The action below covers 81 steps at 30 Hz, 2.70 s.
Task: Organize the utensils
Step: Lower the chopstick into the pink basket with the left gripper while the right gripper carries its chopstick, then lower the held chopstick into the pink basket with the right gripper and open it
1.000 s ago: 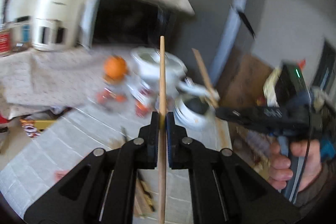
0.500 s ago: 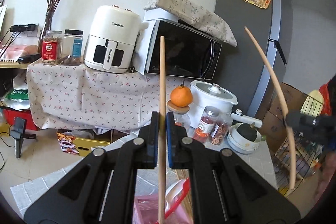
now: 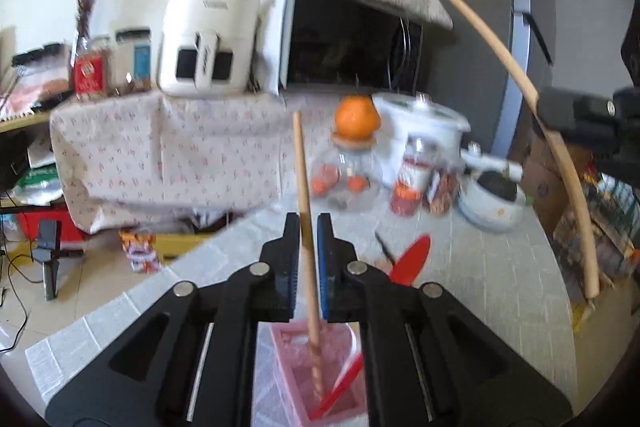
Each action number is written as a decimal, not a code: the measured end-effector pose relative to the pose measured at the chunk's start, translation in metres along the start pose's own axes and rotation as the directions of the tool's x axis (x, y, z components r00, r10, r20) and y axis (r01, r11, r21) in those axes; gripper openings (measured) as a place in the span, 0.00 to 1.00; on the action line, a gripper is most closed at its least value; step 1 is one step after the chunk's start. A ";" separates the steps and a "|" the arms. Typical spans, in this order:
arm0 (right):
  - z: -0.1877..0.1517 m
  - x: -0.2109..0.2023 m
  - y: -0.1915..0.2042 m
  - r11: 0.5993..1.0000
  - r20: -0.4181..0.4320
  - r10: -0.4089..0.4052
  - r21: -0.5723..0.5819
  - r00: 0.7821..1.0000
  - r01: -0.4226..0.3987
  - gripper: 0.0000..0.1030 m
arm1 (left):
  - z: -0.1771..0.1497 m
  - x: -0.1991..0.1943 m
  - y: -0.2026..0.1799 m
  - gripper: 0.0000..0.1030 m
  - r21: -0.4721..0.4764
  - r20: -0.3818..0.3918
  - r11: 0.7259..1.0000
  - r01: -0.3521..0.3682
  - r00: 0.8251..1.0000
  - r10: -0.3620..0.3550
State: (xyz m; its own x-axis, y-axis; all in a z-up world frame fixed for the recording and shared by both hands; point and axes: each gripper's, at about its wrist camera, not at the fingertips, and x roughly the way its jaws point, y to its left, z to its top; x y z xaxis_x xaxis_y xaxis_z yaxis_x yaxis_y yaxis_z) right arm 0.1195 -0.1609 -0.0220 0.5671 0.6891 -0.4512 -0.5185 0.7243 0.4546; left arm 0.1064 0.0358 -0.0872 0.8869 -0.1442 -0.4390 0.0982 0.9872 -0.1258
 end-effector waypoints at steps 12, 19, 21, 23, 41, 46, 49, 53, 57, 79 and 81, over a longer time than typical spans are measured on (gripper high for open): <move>-0.014 0.029 0.007 1.000 -0.026 0.005 -0.003 1.000 -0.005 0.07 | 0.061 -0.020 0.026 0.29 -0.219 -0.168 0.968 0.125 0.972 -0.163; -0.030 0.053 0.023 0.994 -0.095 -0.021 -0.108 0.995 0.011 0.07 | 0.083 -0.033 0.051 0.53 -0.415 -0.107 0.859 0.300 0.922 -0.373; -0.033 0.058 0.020 0.994 -0.106 -0.038 -0.110 0.994 0.026 0.07 | 0.081 -0.026 0.053 0.53 -0.432 -0.132 0.858 0.280 0.921 -0.367; -0.034 0.060 0.016 0.994 -0.110 -0.049 -0.104 0.993 0.037 0.07 | 0.075 -0.023 0.055 0.53 -0.442 -0.151 0.859 0.258 0.923 -0.355; -0.092 0.112 0.035 0.969 0.206 -0.201 -0.101 0.958 0.225 0.07 | 0.061 -0.019 0.100 0.53 -0.609 -0.232 0.785 0.118 0.919 -0.318; -0.106 0.122 0.038 0.955 0.197 -0.246 -0.119 0.949 0.272 0.07 | 0.062 -0.023 0.100 0.53 -0.623 -0.234 0.770 0.137 0.907 -0.351; -0.110 0.126 0.037 0.951 0.179 -0.266 -0.115 0.947 0.289 0.07 | 0.065 -0.028 0.098 0.53 -0.603 -0.233 0.785 0.145 0.909 -0.346; -0.116 0.124 0.035 0.951 0.153 -0.274 -0.106 0.949 0.292 0.08 | 0.061 -0.029 0.101 0.53 -0.608 -0.242 0.783 0.135 0.907 -0.344; -0.119 0.119 0.035 0.950 0.148 -0.274 -0.112 0.950 0.291 0.08 | 0.058 -0.027 0.098 0.53 -0.616 -0.247 0.776 0.138 0.901 -0.357; -0.116 0.117 0.020 0.966 -0.097 -0.258 -0.063 0.961 0.252 0.10 | 0.058 -0.029 0.089 0.53 -0.601 -0.249 0.783 0.161 0.893 -0.375; -0.117 0.120 0.018 0.968 -0.118 -0.251 -0.046 0.961 0.247 0.10 | 0.057 -0.029 0.088 0.53 -0.604 -0.252 0.780 0.163 0.890 -0.381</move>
State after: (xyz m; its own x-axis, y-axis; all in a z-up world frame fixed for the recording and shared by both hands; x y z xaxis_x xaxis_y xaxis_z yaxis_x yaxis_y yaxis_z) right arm 0.1036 -0.0628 -0.1579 0.5991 0.4835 -0.6382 -0.3912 0.8722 0.2935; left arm 0.1151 0.1303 -0.0351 0.6379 -0.5214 -0.5668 -0.0518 0.7053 -0.7071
